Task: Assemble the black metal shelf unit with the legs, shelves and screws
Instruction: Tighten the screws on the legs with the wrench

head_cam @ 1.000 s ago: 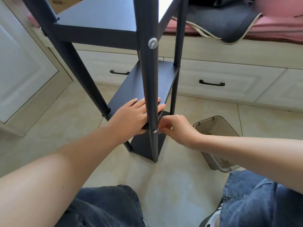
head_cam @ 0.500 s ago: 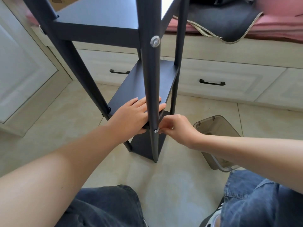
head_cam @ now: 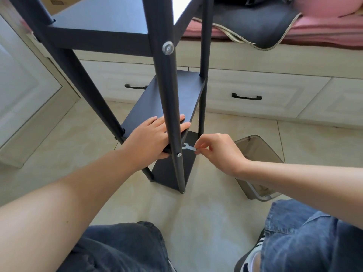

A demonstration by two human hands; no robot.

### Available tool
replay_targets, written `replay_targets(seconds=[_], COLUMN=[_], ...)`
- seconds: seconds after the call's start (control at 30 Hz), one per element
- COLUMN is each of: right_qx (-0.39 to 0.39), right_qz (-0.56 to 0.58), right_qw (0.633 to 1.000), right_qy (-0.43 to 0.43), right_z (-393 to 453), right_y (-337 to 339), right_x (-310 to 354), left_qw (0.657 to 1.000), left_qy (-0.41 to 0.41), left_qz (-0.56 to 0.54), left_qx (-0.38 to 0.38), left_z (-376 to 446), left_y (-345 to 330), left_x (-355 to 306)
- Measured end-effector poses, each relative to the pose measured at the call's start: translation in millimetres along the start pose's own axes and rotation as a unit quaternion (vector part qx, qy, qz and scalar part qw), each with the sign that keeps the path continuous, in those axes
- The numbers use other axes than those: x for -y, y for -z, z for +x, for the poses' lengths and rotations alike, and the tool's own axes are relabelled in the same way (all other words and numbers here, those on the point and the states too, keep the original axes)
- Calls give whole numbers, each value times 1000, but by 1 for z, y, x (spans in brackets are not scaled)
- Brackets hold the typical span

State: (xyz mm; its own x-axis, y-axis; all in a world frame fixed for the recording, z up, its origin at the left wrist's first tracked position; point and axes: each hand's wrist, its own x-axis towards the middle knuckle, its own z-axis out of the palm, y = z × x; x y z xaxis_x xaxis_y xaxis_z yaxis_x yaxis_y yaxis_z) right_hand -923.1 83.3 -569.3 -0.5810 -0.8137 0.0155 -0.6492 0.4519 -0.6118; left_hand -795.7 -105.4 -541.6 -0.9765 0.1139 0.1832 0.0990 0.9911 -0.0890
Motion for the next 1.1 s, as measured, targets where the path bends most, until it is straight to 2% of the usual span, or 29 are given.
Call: replay_targets(seconds=[0.1,0.6,1.1], right_qx=[36,8,8], right_qz=[-25,30,48], right_qw=[999,999,999], right_qy=[-13,30,13], right_z=[-2,6,7], right_y=[-1,-6,-13], right_x=[-1,11,17], left_qw=[1000,1000,1000], left_qy=[0,-2,-6], left_qz=[-2,0,11], left_qx=[-2,-5,-13], left_z=[0,-1,-1], left_y=[-1,-3,-2], left_x=[0,1,1])
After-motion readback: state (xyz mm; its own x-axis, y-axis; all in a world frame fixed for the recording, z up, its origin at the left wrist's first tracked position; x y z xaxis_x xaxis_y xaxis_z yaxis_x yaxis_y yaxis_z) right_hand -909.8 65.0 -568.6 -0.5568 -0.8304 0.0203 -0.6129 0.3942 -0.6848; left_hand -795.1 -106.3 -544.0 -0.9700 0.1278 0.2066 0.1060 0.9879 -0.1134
